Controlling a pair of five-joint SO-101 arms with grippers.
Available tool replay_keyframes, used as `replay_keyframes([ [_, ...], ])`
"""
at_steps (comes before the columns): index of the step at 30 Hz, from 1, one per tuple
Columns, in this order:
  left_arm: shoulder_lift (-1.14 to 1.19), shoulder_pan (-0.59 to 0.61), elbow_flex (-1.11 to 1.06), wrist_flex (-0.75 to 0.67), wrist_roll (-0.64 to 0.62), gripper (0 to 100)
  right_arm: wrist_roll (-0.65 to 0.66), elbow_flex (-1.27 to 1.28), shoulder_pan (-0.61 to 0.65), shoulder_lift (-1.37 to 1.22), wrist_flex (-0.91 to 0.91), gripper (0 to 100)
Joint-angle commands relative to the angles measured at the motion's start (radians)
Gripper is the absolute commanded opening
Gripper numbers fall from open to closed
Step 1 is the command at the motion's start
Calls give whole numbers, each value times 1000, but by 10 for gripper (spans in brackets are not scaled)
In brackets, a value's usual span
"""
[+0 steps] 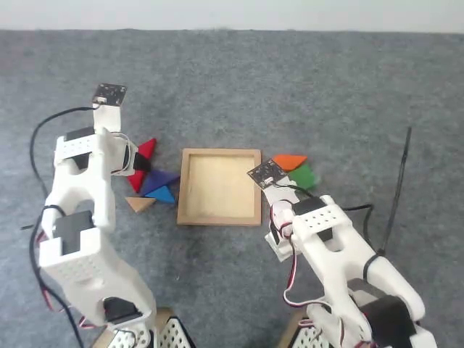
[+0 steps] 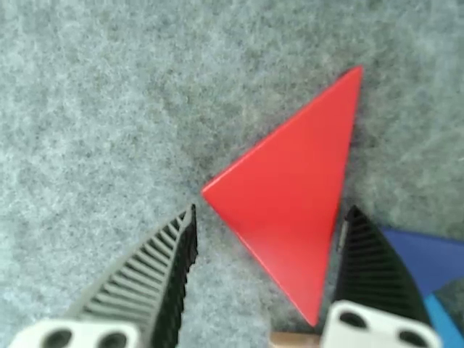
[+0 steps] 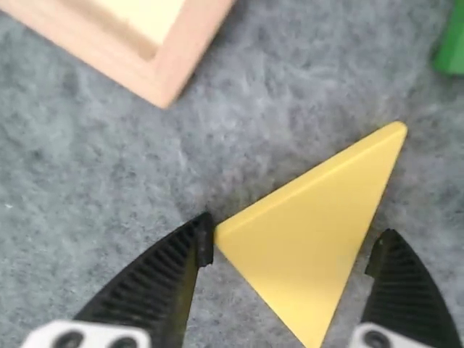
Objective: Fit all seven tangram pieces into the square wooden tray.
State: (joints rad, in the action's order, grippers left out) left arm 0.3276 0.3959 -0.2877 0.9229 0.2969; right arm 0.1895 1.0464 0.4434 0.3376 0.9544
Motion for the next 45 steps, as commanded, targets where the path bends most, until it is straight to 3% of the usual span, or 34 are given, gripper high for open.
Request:
replay_keyframes([
  [1,-72,-3,5,-14,5,302,-8,-35,-12,-5,-16,329],
  [3,-72,-3,5,-14,5,302,-29,-35,-10,-5,-24,329],
  [8,-72,-3,5,-14,5,302,-282,-34,-10,-7,-25,329],
  [11,-72,-3,5,-14,5,302,-370,-28,-13,-7,-25,329],
  [19,-72,-3,5,-14,5,302,-370,49,-12,-7,-131,329],
  [45,-72,-2,4,-14,8,302,-361,60,-18,-7,-107,328],
])
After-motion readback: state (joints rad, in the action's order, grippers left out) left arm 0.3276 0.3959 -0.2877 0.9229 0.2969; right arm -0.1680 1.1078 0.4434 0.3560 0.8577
